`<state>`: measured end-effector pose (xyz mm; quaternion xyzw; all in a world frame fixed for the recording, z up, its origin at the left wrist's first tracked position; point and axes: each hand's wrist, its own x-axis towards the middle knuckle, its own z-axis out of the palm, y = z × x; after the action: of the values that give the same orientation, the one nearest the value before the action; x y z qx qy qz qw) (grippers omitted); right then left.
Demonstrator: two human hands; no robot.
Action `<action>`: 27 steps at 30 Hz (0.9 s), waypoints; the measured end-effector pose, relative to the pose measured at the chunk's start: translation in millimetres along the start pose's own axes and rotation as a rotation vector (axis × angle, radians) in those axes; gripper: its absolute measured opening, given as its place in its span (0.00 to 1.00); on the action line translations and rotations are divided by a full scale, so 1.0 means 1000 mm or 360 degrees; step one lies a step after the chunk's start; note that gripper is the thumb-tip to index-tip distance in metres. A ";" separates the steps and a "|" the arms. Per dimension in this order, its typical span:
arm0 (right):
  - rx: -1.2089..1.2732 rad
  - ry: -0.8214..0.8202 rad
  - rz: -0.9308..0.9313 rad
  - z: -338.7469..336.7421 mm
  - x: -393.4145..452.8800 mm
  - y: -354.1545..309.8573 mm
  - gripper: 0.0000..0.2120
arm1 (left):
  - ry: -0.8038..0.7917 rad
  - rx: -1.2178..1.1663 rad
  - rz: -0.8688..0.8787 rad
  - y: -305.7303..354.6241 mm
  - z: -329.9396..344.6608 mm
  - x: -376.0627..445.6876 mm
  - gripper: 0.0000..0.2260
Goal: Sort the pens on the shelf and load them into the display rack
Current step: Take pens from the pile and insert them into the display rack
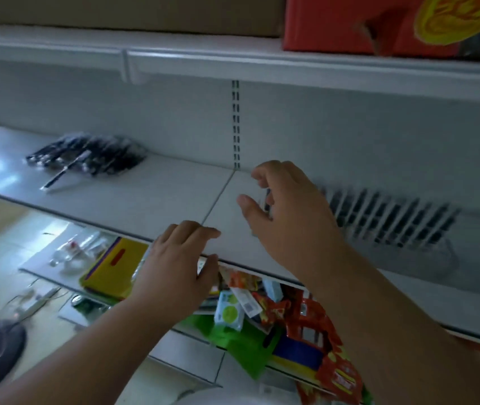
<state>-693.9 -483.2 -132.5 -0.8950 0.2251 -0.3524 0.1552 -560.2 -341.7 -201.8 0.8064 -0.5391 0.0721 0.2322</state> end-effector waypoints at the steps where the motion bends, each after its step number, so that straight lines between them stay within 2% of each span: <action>1: 0.0045 -0.0036 -0.0016 0.010 0.006 -0.012 0.16 | -0.0001 0.0041 -0.0070 -0.013 -0.007 -0.007 0.19; 8: 0.0100 -0.0302 -0.0128 0.075 0.044 -0.096 0.19 | 0.0001 0.0120 -0.0428 -0.111 -0.051 -0.037 0.21; 14: 0.0071 -0.0300 -0.0091 0.153 0.069 -0.168 0.19 | -0.0016 0.0163 -0.0384 -0.208 -0.085 -0.045 0.22; 19: 0.0073 -0.0276 -0.0033 0.205 0.090 -0.220 0.17 | -0.0024 0.0129 -0.0388 -0.277 -0.113 -0.052 0.16; 22: 0.0054 -0.0286 0.0005 0.219 0.098 -0.235 0.16 | -0.0049 0.0080 -0.0390 -0.302 -0.118 -0.051 0.15; 27: -0.0048 -0.0419 0.0037 0.238 0.121 -0.234 0.16 | -0.0056 -0.0057 -0.0460 -0.328 -0.110 -0.028 0.18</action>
<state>-379.9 -317.6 -130.1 -0.9331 0.2183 -0.2268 0.1739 -260.9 -166.0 -212.3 0.8726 -0.4225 0.0142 0.2449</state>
